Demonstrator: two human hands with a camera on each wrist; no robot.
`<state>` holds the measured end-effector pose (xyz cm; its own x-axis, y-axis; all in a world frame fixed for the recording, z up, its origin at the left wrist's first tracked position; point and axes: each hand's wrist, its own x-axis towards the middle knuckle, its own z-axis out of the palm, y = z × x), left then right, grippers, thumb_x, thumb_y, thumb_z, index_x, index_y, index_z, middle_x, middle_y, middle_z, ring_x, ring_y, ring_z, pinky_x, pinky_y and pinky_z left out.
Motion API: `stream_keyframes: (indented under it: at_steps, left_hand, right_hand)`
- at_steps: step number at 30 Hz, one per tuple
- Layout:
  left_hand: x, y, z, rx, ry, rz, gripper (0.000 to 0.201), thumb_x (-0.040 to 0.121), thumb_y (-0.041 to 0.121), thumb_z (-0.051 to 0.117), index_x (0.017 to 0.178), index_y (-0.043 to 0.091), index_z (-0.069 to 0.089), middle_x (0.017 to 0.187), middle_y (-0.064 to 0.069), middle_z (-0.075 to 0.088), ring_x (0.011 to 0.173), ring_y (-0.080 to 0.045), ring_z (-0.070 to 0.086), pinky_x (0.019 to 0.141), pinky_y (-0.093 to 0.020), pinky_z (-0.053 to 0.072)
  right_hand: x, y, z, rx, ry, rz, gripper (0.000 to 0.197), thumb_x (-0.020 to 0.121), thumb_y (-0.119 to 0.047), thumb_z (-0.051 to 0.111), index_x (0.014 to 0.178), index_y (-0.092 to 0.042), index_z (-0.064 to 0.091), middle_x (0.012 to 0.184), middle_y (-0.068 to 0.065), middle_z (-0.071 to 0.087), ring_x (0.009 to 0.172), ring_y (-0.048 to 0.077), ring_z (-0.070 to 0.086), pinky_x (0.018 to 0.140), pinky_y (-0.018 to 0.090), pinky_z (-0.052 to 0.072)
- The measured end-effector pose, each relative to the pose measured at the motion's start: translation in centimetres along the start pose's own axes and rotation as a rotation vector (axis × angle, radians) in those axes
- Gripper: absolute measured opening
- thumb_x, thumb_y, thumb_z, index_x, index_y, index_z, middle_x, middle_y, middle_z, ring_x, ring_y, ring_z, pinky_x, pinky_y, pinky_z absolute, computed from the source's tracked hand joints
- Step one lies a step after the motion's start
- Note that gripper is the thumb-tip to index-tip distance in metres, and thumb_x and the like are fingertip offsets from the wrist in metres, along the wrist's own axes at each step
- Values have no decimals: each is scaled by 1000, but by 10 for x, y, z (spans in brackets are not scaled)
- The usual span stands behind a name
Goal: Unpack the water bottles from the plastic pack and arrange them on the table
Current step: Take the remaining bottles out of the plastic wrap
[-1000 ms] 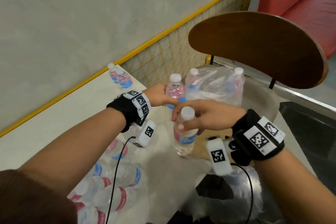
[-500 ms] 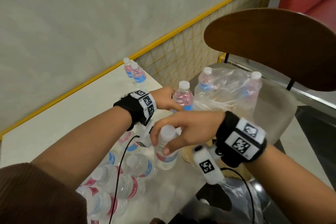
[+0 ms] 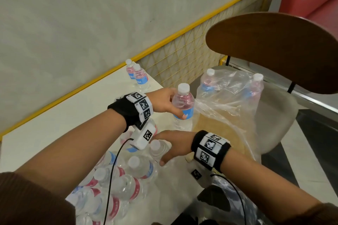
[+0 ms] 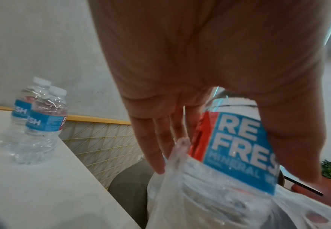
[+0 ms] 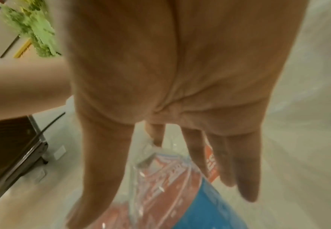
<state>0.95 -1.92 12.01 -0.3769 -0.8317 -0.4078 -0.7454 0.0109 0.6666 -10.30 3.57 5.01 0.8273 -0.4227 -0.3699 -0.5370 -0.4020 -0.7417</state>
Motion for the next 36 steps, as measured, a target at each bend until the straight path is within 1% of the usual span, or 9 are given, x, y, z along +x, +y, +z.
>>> stream_keyframes:
  at_steps: [3, 6, 9, 16, 19, 26, 29, 33, 36]
  left_hand:
    - [-10, -6, -8, -89, 97, 80, 52, 68, 22, 84, 112, 29, 59, 124, 6, 56, 112, -6, 54, 95, -17, 38]
    - [-15, -7, -19, -190, 175, 103, 56, 58, 38, 85, 108, 31, 62, 125, -1, 60, 115, -13, 57, 103, -31, 44]
    - [-18, -3, -27, -297, 226, 89, 58, 49, 41, 79, 103, 29, 62, 116, -6, 67, 111, -22, 62, 100, -37, 49]
    - [-9, -16, -27, -194, 486, 13, 76, 67, 18, 84, 125, 25, 35, 111, 3, 56, 104, -18, 60, 83, -40, 57]
    - [-1, -21, -24, -45, 522, 20, 50, 64, 21, 85, 96, 21, 47, 82, 11, 53, 85, -15, 56, 66, -25, 51]
    - [12, -21, -8, 670, 247, -188, 63, 55, 44, 84, 96, 22, 42, 88, -1, 58, 77, -24, 56, 60, -29, 40]
    - [19, -22, 2, 770, 132, -225, 65, 60, 39, 84, 106, 21, 42, 90, 1, 52, 78, -22, 52, 64, -29, 41]
    - [30, -29, 23, 808, -51, -282, 67, 61, 34, 84, 113, 19, 45, 100, -4, 58, 85, -22, 53, 70, -31, 44]
    - [32, -29, 29, 818, -117, -294, 66, 65, 30, 82, 116, 14, 44, 91, -1, 53, 84, -22, 50, 68, -29, 40]
  right_hand:
    - [-21, 18, -9, 196, 17, 66, 54, 78, -30, 75, 127, -25, 51, 131, -2, 53, 113, 17, 56, 101, 34, 45]
    - [-41, 38, -19, 486, 61, 107, 19, 79, -20, 73, 95, -20, 63, 93, 4, 66, 80, 15, 63, 79, 29, 52]
    - [-50, 54, -27, 377, 108, 221, 16, 77, -29, 75, 85, -20, 63, 76, -2, 64, 72, 13, 61, 65, 22, 49]
    - [-48, 58, -40, 604, 476, 339, 54, 81, -47, 67, 125, -23, 47, 112, -1, 60, 100, 15, 63, 84, 32, 53]
    - [-53, 52, -45, 744, 544, 355, 44, 86, -56, 53, 120, -27, 52, 121, -8, 54, 110, 15, 57, 97, 36, 48]
    - [-65, 59, -48, 740, 592, 394, 45, 91, -37, 57, 133, -20, 51, 132, -1, 52, 119, 17, 50, 99, 32, 42]
    - [-78, 57, -49, 589, 513, 507, 38, 97, -16, 47, 135, -13, 49, 132, 4, 51, 115, 17, 46, 83, 17, 39]
    - [-104, 66, -54, 556, 673, 721, 44, 102, -20, 33, 145, -10, 32, 154, 9, 28, 140, 20, 31, 115, 29, 21]
    - [-131, 47, -60, 414, 642, 716, 57, 100, -14, 36, 149, -9, 8, 159, 7, 10, 145, 15, 17, 105, 14, 6]
